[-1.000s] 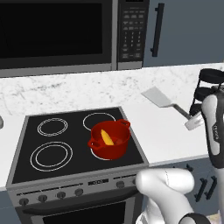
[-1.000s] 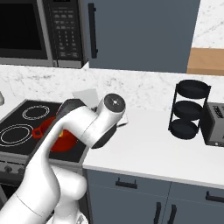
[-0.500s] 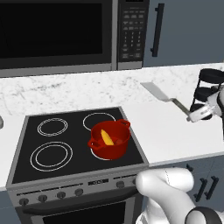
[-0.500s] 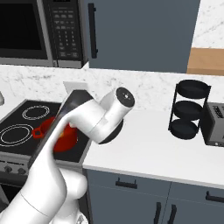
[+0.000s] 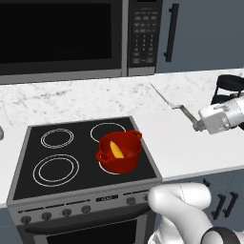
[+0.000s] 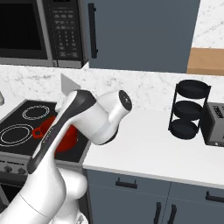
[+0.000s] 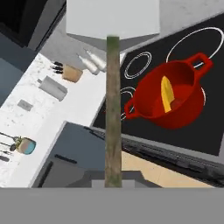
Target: Put the corn and bell pepper in the pot. Retrieve the spatula and lightly stir the vegetables in the pot.
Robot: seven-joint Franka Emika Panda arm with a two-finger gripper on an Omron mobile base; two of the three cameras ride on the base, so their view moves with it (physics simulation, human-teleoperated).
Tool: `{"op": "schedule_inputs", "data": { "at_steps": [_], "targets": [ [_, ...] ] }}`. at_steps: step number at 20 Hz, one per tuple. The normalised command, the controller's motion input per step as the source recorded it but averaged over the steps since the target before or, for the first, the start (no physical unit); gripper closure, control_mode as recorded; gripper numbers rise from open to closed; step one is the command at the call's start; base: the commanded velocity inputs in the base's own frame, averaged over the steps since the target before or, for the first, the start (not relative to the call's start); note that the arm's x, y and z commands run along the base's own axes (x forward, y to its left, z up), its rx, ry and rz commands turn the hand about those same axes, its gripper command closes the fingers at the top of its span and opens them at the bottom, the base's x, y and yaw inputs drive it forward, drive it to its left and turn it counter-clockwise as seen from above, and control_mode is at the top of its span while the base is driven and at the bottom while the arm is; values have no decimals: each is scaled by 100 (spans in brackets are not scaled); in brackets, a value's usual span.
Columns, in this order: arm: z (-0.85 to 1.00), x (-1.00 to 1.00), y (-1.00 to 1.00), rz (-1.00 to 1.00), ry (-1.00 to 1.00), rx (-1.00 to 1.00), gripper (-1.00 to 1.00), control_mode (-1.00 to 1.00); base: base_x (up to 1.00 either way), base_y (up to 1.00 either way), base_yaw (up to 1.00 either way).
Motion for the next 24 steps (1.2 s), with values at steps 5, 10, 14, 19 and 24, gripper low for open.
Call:
{"op": "schedule_inputs", "data": {
  "at_steps": [5, 10, 14, 19, 24],
  "targets": [
    [3, 0, 26, 0, 54, 11, 100, -100, 0, 0, 0],
    [0, 0, 5, 0, 44, 3, 100, -100, 0, 0, 0],
    [-3, 5, 13, -7, 22, 12, 100, -100, 0, 0, 0],
    [0, 15, 32, -41, 8, 18, 100, -100, 0, 0, 0],
    [0, 24, 45, -40, 0, 4, 100, -100, 0, 0, 0]
  ]
}}
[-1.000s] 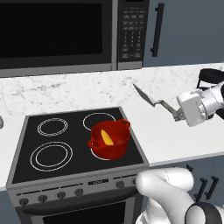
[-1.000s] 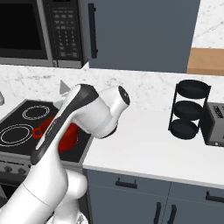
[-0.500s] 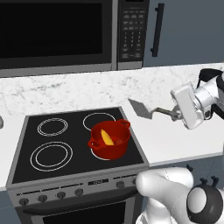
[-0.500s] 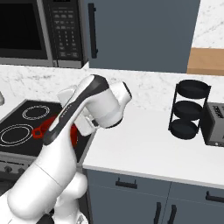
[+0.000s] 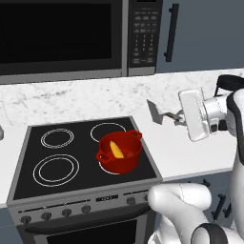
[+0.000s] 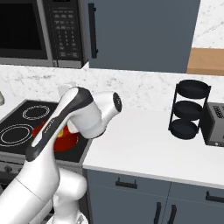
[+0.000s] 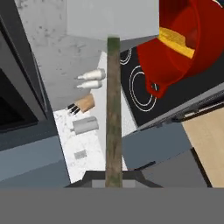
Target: Put the corn and bell pepper in the pot. Retrieve the spatula and lightly stir the vegetables in the pot.
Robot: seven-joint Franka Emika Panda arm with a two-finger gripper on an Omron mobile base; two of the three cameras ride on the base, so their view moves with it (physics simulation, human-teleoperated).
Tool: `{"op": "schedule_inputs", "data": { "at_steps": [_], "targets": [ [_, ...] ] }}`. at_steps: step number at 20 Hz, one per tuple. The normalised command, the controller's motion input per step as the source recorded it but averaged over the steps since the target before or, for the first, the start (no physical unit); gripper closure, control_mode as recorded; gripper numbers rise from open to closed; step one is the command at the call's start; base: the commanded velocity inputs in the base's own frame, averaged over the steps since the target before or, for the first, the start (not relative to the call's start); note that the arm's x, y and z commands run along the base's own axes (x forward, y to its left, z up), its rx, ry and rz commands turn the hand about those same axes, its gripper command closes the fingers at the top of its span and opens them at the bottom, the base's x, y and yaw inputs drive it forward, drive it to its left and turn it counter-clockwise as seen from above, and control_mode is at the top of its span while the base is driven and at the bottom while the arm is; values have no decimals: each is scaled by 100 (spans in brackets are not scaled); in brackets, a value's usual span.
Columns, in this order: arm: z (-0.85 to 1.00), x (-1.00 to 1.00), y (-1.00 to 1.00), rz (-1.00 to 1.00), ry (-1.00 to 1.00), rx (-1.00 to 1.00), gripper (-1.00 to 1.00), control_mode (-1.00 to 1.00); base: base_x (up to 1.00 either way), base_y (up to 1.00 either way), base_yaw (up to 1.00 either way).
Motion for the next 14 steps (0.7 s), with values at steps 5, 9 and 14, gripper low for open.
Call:
{"op": "schedule_inputs", "data": {
  "at_steps": [5, 9, 14],
  "targets": [
    [0, 19, 12, -27, 10, 24, 100, -100, 0, 0, 0],
    [0, 28, 1, -11, 22, 41, 100, -100, 0, 0, 0],
    [0, 40, 0, -15, 12, 45, 100, -100, 0, 0, 0]
  ]
}}
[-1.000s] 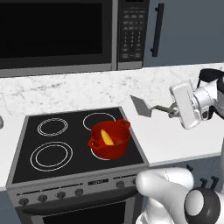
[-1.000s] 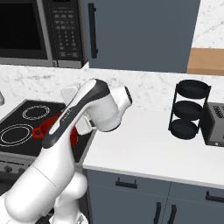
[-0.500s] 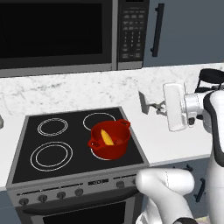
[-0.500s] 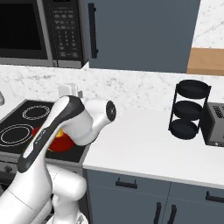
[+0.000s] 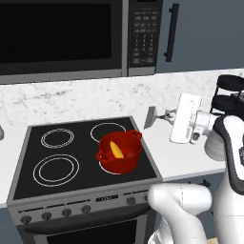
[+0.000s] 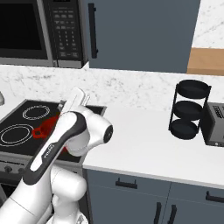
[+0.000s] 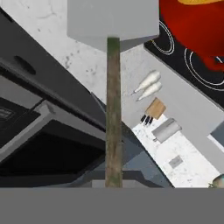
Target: Put the corn and bell pepper in the pot. Retrieve the spatula and lightly stir the vegetables in the pot.
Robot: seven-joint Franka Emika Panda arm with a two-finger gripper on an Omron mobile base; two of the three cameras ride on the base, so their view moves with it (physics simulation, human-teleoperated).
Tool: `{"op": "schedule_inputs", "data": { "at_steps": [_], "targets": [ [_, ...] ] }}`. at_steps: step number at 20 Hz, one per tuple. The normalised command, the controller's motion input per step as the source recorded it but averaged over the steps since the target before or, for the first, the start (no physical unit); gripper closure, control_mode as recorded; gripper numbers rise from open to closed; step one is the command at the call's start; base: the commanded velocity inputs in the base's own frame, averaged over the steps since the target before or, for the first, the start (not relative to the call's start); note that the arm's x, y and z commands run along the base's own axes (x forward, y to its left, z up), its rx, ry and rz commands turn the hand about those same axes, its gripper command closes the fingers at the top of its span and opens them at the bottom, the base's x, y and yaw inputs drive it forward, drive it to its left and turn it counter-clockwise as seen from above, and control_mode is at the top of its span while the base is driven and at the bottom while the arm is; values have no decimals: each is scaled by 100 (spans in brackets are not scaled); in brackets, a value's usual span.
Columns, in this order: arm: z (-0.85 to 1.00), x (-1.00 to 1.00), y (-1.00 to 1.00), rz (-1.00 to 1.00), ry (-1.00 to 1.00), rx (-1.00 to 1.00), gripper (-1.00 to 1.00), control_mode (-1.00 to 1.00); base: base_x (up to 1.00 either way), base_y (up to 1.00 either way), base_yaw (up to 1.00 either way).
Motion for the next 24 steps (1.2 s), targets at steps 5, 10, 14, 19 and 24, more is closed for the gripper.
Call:
{"op": "schedule_inputs", "data": {
  "at_steps": [5, 10, 14, 19, 24],
  "targets": [
    [13, 24, 0, -11, 12, 43, 100, -100, 0, 0, 0],
    [29, 21, 0, -10, 42, 11, 100, -100, 0, 0, 0],
    [10, 39, 0, 0, 41, 1, 100, -100, 0, 0, 0],
    [0, 3, -4, 2, 12, 16, 100, -100, 0, 0, 0],
    [-6, 11, 0, 11, 3, 28, 100, -100, 0, 0, 0]
  ]
}}
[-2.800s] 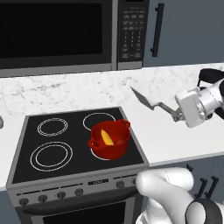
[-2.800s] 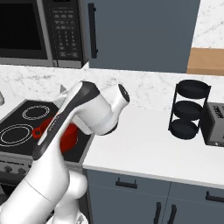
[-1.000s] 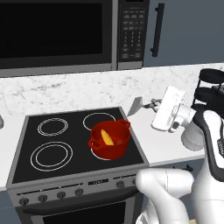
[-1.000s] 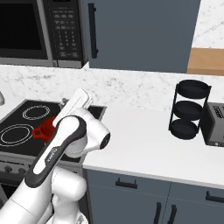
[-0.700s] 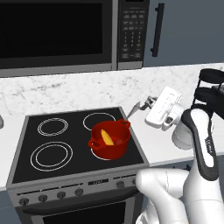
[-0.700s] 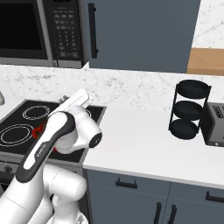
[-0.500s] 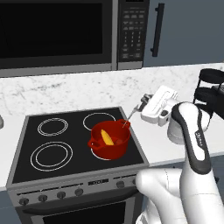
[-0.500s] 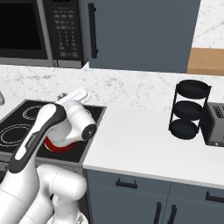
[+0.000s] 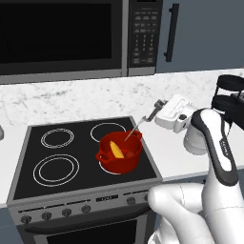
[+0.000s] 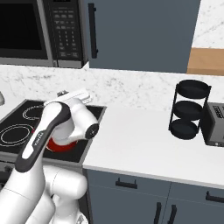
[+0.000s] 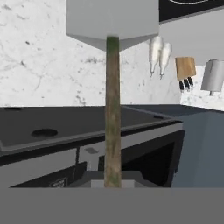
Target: Put the corn and bell pepper in the pot. Retrieve the spatula and lightly stir the vegetables in the pot.
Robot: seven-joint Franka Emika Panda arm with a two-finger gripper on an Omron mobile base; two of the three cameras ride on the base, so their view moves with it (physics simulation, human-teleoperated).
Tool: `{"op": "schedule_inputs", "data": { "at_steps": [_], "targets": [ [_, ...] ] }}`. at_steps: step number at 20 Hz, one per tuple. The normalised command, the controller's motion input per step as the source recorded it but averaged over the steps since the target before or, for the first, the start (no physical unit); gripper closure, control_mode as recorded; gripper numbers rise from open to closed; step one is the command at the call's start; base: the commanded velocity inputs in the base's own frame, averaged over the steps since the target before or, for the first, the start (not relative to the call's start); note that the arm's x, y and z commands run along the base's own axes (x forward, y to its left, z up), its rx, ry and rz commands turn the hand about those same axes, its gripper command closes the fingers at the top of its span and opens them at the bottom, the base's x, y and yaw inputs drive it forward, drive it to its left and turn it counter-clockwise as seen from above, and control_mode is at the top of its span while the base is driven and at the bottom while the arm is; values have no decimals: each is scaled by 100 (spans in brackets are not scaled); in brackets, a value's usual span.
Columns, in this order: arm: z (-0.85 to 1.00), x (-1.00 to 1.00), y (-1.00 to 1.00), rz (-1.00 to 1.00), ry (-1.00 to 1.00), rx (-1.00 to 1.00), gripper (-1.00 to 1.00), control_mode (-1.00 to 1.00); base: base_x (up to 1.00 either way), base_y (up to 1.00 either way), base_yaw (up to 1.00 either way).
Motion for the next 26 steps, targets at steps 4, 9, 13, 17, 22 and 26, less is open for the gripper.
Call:
{"op": "schedule_inputs", "data": {
  "at_steps": [4, 9, 13, 17, 22, 26],
  "targets": [
    [-3, 6, 11, 5, 18, 3, 100, -100, 0, 0, 0],
    [0, 11, 2, 2, 15, 0, 100, -100, 0, 0, 0],
    [0, 8, 0, 0, 6, 0, 100, -100, 0, 0, 0],
    [-11, 18, 0, 0, 4, 0, 100, -100, 0, 0, 0],
    [-29, 26, 0, 0, 12, 0, 100, -100, 0, 0, 0],
    [-32, 23, 4, 0, 12, 0, 100, -100, 0, 0, 0]
  ]
}}
